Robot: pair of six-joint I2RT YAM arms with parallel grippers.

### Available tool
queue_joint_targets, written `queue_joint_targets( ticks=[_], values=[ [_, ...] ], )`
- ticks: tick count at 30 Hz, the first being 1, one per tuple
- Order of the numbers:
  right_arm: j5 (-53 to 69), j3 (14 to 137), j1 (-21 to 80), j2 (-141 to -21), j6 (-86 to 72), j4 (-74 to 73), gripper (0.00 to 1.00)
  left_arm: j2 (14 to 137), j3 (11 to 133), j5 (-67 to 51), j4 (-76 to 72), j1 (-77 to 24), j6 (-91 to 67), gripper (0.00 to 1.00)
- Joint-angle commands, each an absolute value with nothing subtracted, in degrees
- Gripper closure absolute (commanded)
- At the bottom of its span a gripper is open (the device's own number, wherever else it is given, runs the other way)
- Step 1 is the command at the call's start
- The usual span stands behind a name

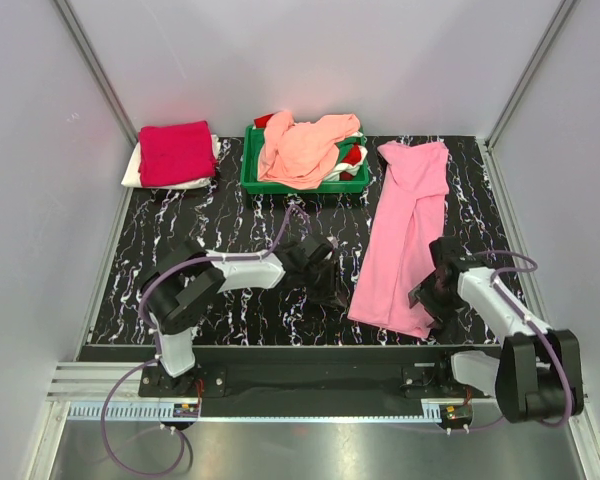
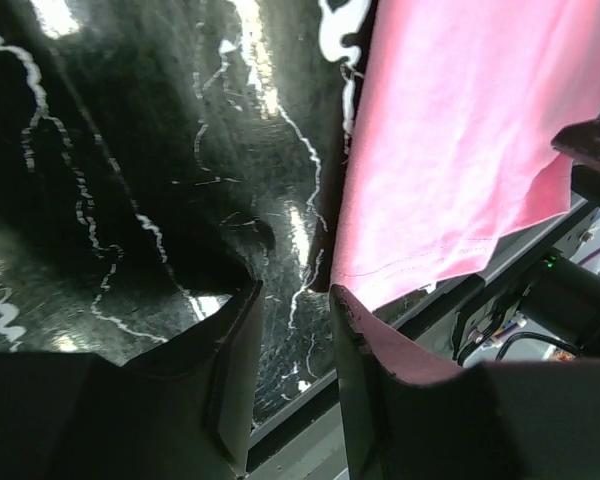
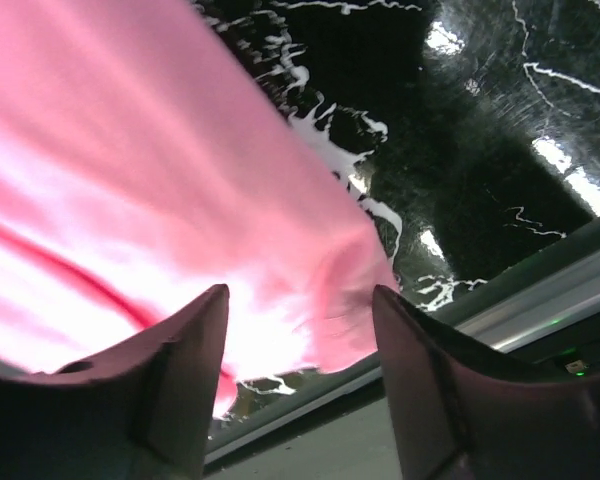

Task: Fold and stack the t-shirts
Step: Fold the tshirt

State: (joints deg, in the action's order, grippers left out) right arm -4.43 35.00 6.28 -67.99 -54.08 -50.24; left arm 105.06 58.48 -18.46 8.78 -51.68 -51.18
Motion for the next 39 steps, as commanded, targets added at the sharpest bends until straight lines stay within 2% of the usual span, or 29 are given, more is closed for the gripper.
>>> queue_joint_targets(
  ticks=[1, 3, 4, 6, 10, 13, 15, 19, 30, 34, 39],
  values=[
    [-5.4, 38.0, 6.9, -62.6, -52.0, -52.7, 0.3, 103.9, 58.2, -19.7, 3.8, -52.0, -51.9, 0.62],
    [-5.5, 40.1, 6.9, -60.1, -51.1, -53.3, 0.25, 105.4, 59.8, -20.6, 3.3, -52.1, -52.1, 0.62],
    [-5.0, 40.3, 6.9, -59.3, -51.0, -53.3, 0.17, 107.4, 60.7, -21.2, 2.8, -52.1, -52.2, 0.62],
    [-3.9, 40.2, 6.9, -57.6, -51.5, -53.7, 0.1, 109.0, 62.8, -22.8, 2.7, -52.5, -52.6, 0.62],
    [-2.6, 38.8, 6.9, -55.0, -52.1, -53.4, 0.09, 110.0, 64.1, -22.4, 4.0, -54.2, -53.2, 0.6],
    [-3.2, 38.8, 6.9, -54.4, -51.3, -53.5, 0.09, 110.2, 63.7, -21.3, 4.2, -55.7, -54.1, 0.55],
    [-3.3, 39.0, 6.9, -54.4, -50.8, -53.8, 0.09, 110.9, 63.5, -21.1, 4.1, -56.3, -54.8, 0.56],
    [-3.3, 39.0, 6.9, -53.5, -50.2, -54.4, 0.09, 110.9, 64.1, -21.0, 2.7, -56.4, -55.5, 1.0],
    [2.5, 28.7, 8.0, -48.2, -55.9, -50.3, 0.18, 109.8, 66.8, -19.7, 11.1, -44.0, -51.8, 1.0],
    [4.6, 26.5, 10.1, -48.1, -57.2, -48.3, 0.27, 109.3, 65.6, -19.4, 11.3, -42.7, -51.6, 1.0],
    [5.7, 24.9, 13.6, -47.4, -59.9, -44.8, 0.32, 109.4, 64.6, -20.8, 9.1, -42.5, -52.9, 1.0]
  ],
)
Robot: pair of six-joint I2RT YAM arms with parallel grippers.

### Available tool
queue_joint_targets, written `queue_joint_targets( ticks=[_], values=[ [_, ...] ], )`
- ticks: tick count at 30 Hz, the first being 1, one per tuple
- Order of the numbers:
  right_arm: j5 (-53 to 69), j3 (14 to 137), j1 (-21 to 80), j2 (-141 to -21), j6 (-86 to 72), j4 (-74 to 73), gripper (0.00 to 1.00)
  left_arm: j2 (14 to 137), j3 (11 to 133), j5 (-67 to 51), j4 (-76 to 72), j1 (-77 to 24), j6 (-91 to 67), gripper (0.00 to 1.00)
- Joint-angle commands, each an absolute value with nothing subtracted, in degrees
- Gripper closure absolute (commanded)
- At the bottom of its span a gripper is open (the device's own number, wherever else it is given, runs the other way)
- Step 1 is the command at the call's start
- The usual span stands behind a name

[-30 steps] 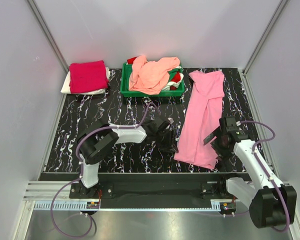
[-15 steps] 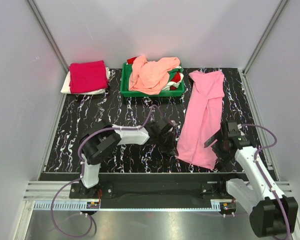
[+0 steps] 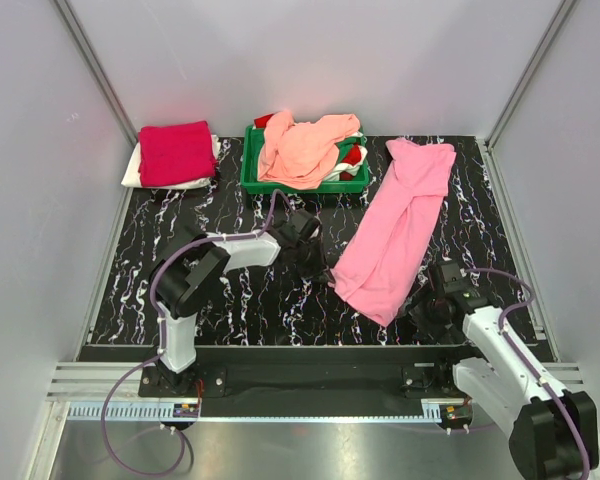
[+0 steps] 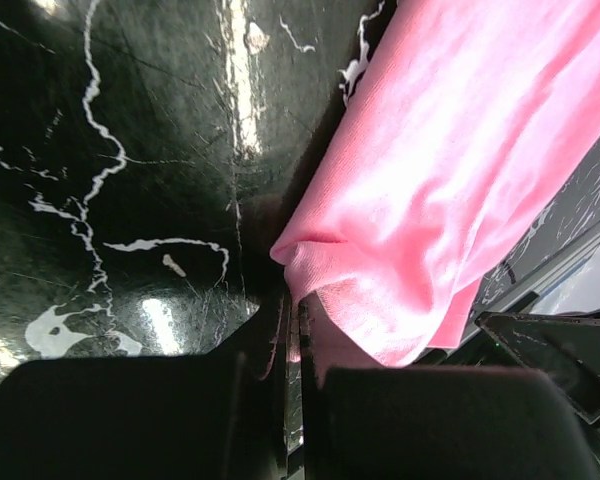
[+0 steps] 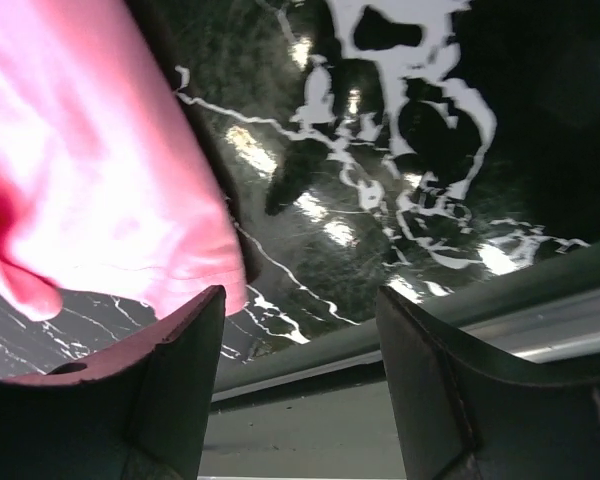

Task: Fold and stack the t-shirts
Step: Fold the tshirt

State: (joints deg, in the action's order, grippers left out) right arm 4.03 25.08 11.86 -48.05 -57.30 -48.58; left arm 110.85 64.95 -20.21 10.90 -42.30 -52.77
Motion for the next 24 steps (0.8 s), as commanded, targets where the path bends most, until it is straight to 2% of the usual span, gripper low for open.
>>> queue_joint_targets(
  ticks=[1, 5, 9, 15, 22, 23, 24],
  values=[
    [5.8, 24.8, 14.2, -47.7, -60.2, -44.4, 0.32, 109.4, 64.6, -21.1, 9.1, -42.6, -53.2, 1.0],
    [4.6, 25.9, 17.0, -51.3, -61.4, -41.9, 0.32, 109.0, 64.2, -21.4, 8.8, -42.7, -53.8, 1.0],
    [4.3, 26.2, 18.5, -55.8, -62.2, -39.8, 0.42, 108.3, 63.4, -21.7, 8.5, -42.9, -54.4, 1.0],
    [1.2, 27.8, 19.4, -56.6, -62.5, -40.4, 0.46, 107.8, 62.1, -22.1, 7.7, -43.4, -54.8, 1.0],
    [0.3, 28.7, 21.4, -58.4, -63.4, -39.5, 0.59, 107.7, 62.1, -22.2, 7.2, -45.0, -55.6, 1.0],
    [0.3, 28.7, 21.8, -58.5, -63.2, -39.6, 0.72, 107.6, 62.1, -22.3, 7.1, -45.3, -55.7, 1.0],
    [0.3, 28.7, 21.9, -58.4, -63.1, -39.4, 0.78, 107.4, 62.1, -22.4, 6.9, -45.4, -56.0, 1.0]
  ],
)
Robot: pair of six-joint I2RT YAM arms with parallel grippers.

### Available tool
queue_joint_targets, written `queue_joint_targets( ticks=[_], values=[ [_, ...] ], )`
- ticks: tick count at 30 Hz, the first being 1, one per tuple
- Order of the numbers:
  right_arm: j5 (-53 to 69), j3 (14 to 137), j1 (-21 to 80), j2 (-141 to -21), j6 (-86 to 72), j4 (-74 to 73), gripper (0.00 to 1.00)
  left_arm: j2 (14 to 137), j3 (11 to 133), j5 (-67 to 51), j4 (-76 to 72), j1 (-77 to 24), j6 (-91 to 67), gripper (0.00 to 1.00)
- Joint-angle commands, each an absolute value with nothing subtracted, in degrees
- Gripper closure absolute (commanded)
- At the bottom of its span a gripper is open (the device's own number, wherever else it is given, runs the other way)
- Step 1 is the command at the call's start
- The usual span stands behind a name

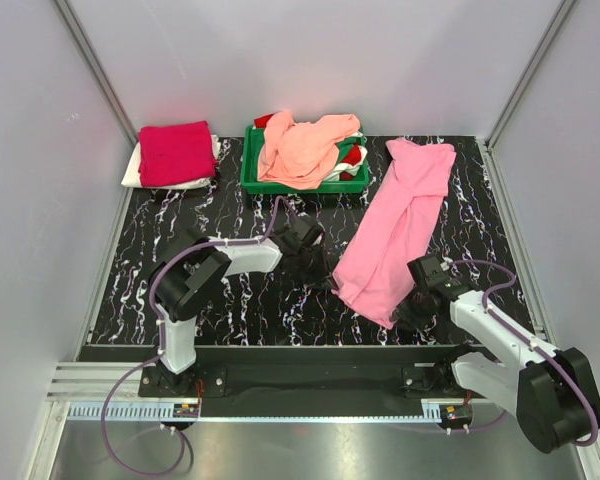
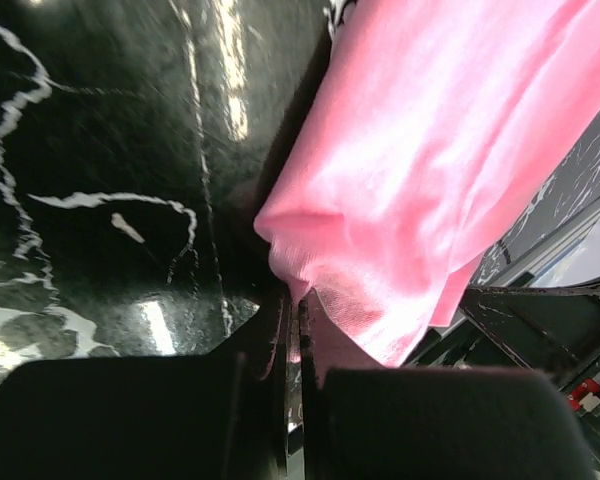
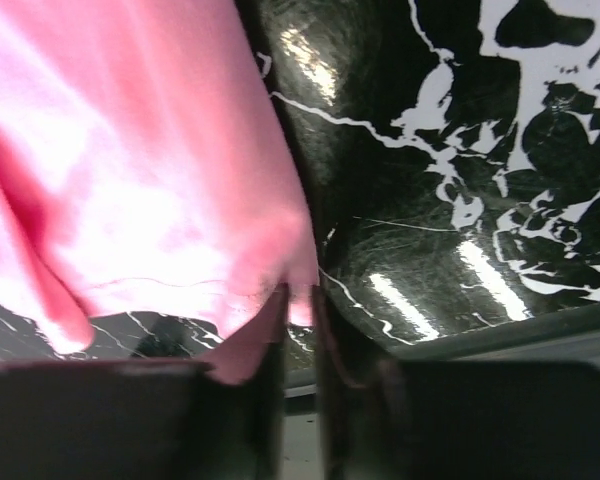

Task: Fold and stack the t-shirts
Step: Fold the tshirt

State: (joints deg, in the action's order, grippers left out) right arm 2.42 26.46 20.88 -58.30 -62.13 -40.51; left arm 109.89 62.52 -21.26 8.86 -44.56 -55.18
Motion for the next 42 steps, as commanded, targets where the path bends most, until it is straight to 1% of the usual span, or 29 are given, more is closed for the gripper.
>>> queue_joint_targets(
  ticks=[1, 2, 3, 4, 10, 13, 14, 15, 16, 17, 18, 20, 24, 27, 31, 36, 39, 41, 42],
  values=[
    [0.2, 28.7, 22.1, -58.3, -63.0, -39.4, 0.83, 107.4, 62.1, -22.4, 6.9, -45.6, -56.1, 1.0],
    [0.3, 28.6, 22.1, -58.2, -63.0, -39.3, 0.87, 107.2, 62.1, -22.5, 6.9, -45.8, -56.2, 1.0],
    [0.3, 28.6, 22.1, -58.1, -63.0, -39.4, 0.95, 107.2, 62.1, -22.7, 6.8, -45.9, -56.3, 1.0],
    [0.3, 28.5, 22.1, -58.2, -62.9, -39.3, 0.99, 107.1, 62.1, -22.7, 6.7, -46.1, -56.4, 1.0],
    [0.3, 28.5, 22.2, -57.6, -62.6, -39.5, 1.0, 106.4, 61.9, -22.9, 6.6, -46.8, -56.8, 1.0],
    [-1.1, 30.5, 22.2, -55.6, -61.0, -43.6, 1.0, 105.3, 61.4, -22.9, 6.9, -47.1, -56.7, 1.0],
    [-1.1, 31.0, 22.2, -53.6, -60.5, -45.4, 0.95, 104.8, 61.2, -22.8, 7.1, -47.2, -56.6, 1.0],
    [-0.9, 31.4, 22.2, -52.7, -59.9, -46.0, 0.81, 104.6, 61.0, -22.6, 7.2, -47.3, -56.5, 1.0],
    [-0.8, 32.5, 22.2, -51.9, -59.2, -47.4, 0.53, 104.4, 61.0, -22.4, 7.2, -47.3, -56.5, 1.0],
    [-0.9, 33.1, 22.1, -50.4, -59.0, -47.9, 0.45, 104.5, 60.9, -22.4, 7.1, -47.4, -56.4, 1.0],
    [-1.2, 33.7, 22.2, -49.8, -59.1, -48.5, 0.4, 104.7, 60.9, -22.5, 7.1, -47.5, -56.5, 1.0],
    [-1.9, 35.0, 22.2, -48.8, -59.1, -49.0, 0.37, 105.0, 60.9, -22.7, 6.8, -47.5, -56.6, 1.0],
    [-1.1, 34.6, 22.2, -51.8, -58.8, -47.5, 0.37, 105.3, 61.0, -22.9, 6.7, -47.7, -56.7, 1.0],
    [-0.2, 31.9, 22.2, -53.5, -59.8, -46.3, 0.37, 105.0, 61.2, -22.9, 6.9, -47.7, -56.6, 1.0],
    [-0.5, 29.4, 22.2, -53.3, -60.6, -48.4, 0.37, 104.9, 61.1, -22.9, 6.9, -47.7, -56.6, 1.0],
    [0.3, 29.5, 23.1, -58.0, -60.5, -49.0, 0.37, 104.9, 61.2, -23.5, 5.9, -47.6, -57.3, 1.0],
    [-1.3, 30.4, 23.7, -60.5, -60.4, -48.8, 0.44, 104.9, 61.9, -24.2, 5.9, -47.6, -57.5, 1.0],
    [-2.5, 31.7, 24.8, -63.5, -60.4, -49.0, 0.55, 104.5, 62.2, -24.3, 6.2, -47.6, -57.5, 1.0],
    [-3.1, 32.7, 25.4, -64.6, -60.4, -49.2, 0.56, 104.3, 62.3, -24.3, 6.2, -47.7, -57.5, 1.0]
  ],
)
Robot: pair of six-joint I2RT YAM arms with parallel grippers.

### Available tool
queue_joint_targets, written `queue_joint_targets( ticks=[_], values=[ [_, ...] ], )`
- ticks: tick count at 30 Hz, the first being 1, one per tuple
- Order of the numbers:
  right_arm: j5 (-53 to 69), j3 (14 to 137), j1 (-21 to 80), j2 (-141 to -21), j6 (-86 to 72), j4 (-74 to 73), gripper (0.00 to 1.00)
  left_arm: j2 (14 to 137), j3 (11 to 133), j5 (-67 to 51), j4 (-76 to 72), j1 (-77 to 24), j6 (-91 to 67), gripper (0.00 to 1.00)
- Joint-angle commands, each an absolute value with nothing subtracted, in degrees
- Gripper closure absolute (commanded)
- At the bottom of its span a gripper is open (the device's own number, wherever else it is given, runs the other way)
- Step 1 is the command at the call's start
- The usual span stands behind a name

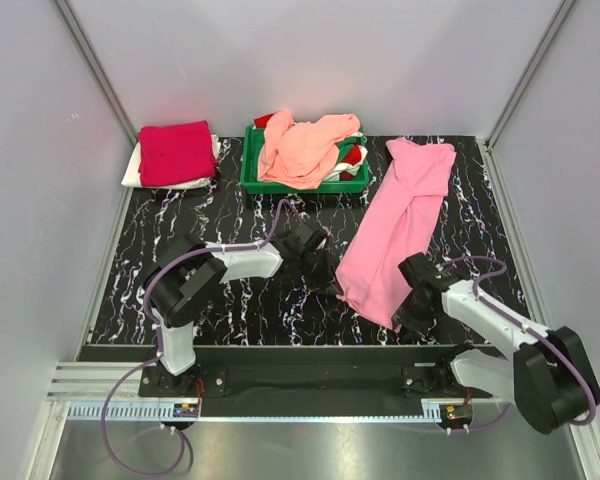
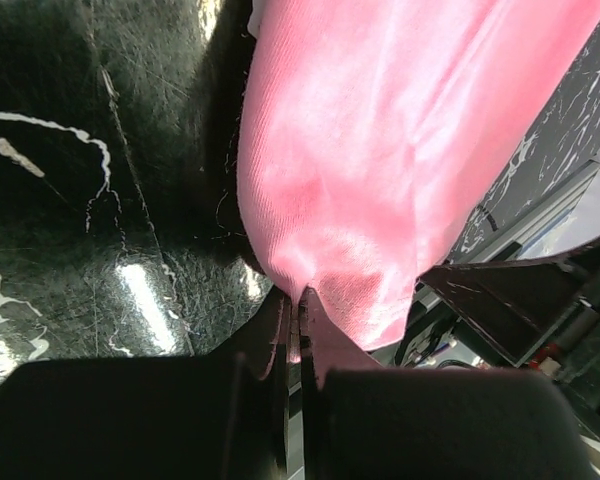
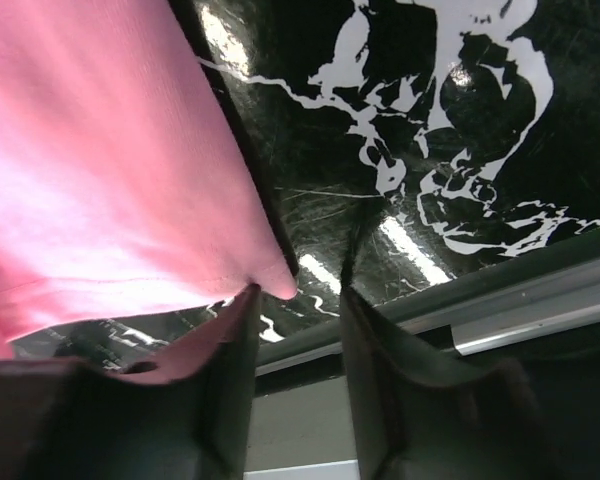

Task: Fold and stack the t-shirts
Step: Fold the tshirt

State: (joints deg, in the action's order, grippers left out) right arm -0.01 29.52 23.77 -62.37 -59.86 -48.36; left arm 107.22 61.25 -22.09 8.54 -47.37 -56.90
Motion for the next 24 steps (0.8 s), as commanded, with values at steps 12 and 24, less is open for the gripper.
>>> queue_joint_targets(
  ticks=[12, 24],
  values=[
    [-8.9, 36.6, 31.4, -73.1, -63.8, -51.2, 0.82, 103.1, 60.4, -24.7, 5.5, -47.7, -56.8, 1.0],
    [-7.4, 35.6, 31.1, -59.0, -64.1, -49.8, 0.04, 103.5, 61.7, -29.7, 3.6, -47.7, -58.5, 1.0]
  ],
)
